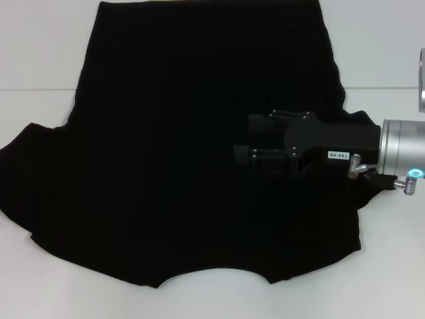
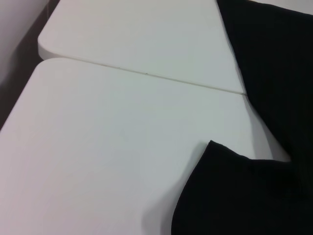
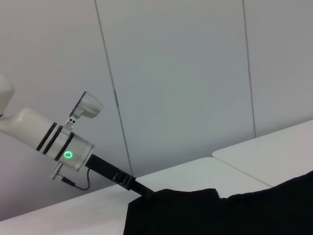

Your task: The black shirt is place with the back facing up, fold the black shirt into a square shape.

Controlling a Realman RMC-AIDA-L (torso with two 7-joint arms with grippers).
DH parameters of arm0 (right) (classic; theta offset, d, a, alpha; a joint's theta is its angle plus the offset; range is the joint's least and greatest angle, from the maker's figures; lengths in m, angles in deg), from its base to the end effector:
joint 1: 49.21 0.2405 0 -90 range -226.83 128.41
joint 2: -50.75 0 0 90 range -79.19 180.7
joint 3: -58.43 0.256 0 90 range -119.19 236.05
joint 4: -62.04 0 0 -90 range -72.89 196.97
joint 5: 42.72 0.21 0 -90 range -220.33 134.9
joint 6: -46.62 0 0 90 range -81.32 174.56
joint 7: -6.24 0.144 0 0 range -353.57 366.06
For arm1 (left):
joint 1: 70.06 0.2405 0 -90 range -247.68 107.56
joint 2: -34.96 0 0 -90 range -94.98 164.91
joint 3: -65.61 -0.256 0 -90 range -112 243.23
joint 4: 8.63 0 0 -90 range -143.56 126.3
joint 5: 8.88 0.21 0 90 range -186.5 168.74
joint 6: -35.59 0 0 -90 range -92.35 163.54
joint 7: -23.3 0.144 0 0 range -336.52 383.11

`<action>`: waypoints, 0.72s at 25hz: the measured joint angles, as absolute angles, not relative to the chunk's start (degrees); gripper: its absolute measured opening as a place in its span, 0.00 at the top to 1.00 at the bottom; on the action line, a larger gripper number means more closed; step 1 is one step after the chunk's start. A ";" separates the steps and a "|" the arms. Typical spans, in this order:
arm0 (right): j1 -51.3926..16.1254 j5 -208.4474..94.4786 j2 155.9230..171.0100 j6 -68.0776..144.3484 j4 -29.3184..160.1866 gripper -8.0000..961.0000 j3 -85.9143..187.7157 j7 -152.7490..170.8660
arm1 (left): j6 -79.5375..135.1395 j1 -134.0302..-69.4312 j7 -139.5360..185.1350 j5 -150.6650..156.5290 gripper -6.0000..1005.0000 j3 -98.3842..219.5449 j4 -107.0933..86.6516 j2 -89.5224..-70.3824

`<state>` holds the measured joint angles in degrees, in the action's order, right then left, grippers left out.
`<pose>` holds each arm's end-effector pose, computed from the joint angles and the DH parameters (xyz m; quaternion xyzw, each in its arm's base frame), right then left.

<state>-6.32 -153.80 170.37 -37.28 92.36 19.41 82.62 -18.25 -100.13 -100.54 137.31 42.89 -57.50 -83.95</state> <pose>0.1922 0.3797 -0.0213 -0.9403 0.1524 0.2804 0.1185 -0.3862 0.3634 0.0940 -0.6884 -0.5628 -0.0799 0.4506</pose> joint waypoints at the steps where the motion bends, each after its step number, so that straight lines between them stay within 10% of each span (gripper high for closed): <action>1: -6.31 -153.80 170.37 -37.23 92.36 0.14 19.40 82.62 | -18.26 -100.08 -100.67 137.19 0.95 43.02 -57.50 -83.95; 18: -5.78 -153.81 170.37 -36.62 92.36 0.14 19.32 82.62 | -18.81 -98.86 -100.92 136.87 0.93 45.36 -57.51 -84.39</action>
